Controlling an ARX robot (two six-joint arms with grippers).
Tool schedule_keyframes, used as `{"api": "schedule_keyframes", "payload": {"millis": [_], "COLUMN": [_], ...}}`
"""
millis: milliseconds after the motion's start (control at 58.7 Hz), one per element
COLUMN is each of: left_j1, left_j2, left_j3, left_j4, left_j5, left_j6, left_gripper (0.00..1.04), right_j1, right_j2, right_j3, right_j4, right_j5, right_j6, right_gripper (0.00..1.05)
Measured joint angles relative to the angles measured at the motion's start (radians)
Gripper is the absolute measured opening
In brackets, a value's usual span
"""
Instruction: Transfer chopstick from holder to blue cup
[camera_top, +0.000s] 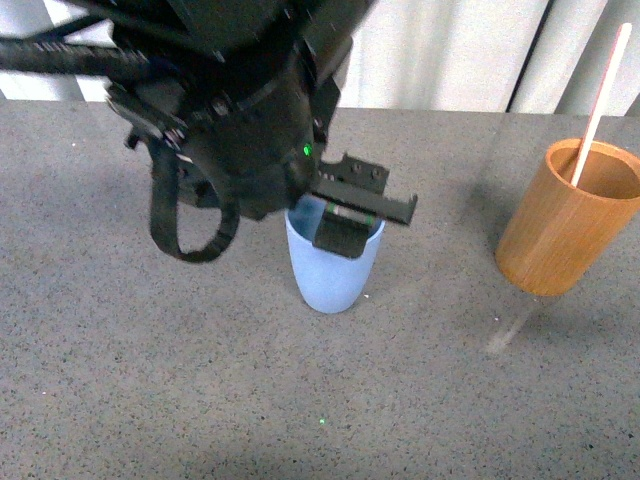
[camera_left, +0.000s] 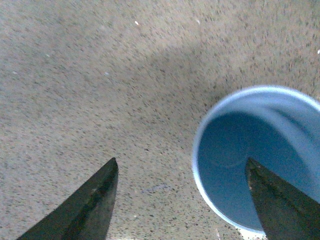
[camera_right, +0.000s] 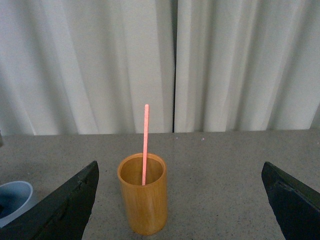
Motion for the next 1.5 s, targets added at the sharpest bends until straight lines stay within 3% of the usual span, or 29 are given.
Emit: {"api": "schedule_keyframes", "payload": {"millis": [119,222,324,494,716,835,886,1244,1381,1500], "left_j1": [0.079,0.156,0.221,0.332,0.358,0.382,0.396,0.473,0.540,0.567], "left_j2": [-0.095,-0.183,-0.301,-0.635,-0.777,-0.782,-0.809,-1.015,-1.099,-1.169], "left_j3": [0.007,-0.030,-0.152,-0.533,-0.663,-0.790,-0.831,-1.008,-1.052,-1.080], "left_j4": [-0.014,0.013,0.156,0.643,0.638,0.942,0.990,0.972,0.928,0.887], "left_j5": [0.056,0.100,0.102,0.058,0.070,0.103,0.116,0.186,0.266,0.272], "left_j6": [0.018,0.023,0.031,0.098,0.115,0.154,0.159,0.171,0.175,0.175], "left_gripper": [0.99,0.98,0.98,0.98,0.98,0.77,0.68,0.03,0.04,0.04], "right_j1": [0.000,0.000,0.000,0.000,0.000,0.000,0.000,0.000,0.000,0.000], "right_j2": [0.000,0.000,0.000,0.000,0.000,0.000,0.000,0.000,0.000,0.000], "right_j3": [0.000,0.000,0.000,0.000,0.000,0.000,0.000,0.000,0.000,0.000], "right_j4": [0.000,0.000,0.000,0.000,0.000,0.000,0.000,0.000,0.000,0.000], "right_j5": [0.000,0.000,0.000,0.000,0.000,0.000,0.000,0.000,0.000,0.000], "right_j6": [0.000,0.000,0.000,0.000,0.000,0.000,0.000,0.000,0.000,0.000], "right_gripper": [0.95,0.95,0.95,0.95,0.95,0.95,0.95,0.95,0.95,0.95]}}
